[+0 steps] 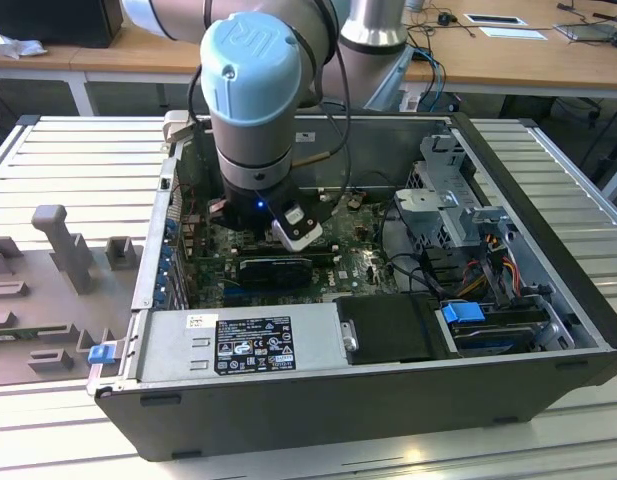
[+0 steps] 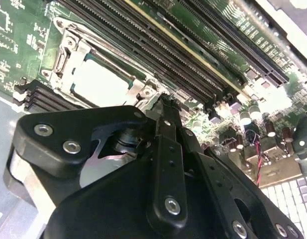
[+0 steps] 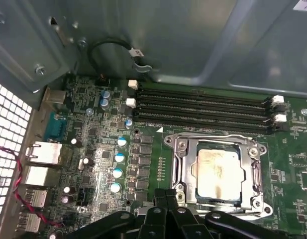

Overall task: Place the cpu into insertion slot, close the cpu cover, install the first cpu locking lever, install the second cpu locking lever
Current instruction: 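Install the second cpu locking lever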

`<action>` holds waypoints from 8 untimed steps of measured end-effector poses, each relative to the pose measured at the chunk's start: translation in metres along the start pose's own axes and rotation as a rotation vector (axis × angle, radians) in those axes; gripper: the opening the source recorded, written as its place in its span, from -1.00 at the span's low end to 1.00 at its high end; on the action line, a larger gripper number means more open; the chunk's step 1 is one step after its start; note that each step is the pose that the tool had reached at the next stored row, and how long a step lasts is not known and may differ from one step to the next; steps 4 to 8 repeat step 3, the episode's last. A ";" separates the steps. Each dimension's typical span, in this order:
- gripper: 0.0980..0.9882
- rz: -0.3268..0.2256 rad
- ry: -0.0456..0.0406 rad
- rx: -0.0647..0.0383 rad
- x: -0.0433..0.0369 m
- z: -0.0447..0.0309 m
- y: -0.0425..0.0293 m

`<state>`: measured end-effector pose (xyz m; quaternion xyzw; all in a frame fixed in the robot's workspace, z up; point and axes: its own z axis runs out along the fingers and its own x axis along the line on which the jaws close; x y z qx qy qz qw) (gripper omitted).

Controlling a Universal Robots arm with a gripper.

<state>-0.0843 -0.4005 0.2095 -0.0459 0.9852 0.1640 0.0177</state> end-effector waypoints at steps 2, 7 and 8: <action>-0.98 0.000 -0.0002 -0.001 -0.0001 -0.0004 0.0002; -0.98 0.000 -0.0002 -0.001 0.0000 -0.0005 0.0002; -0.98 0.000 -0.0002 -0.001 0.0000 -0.0005 0.0002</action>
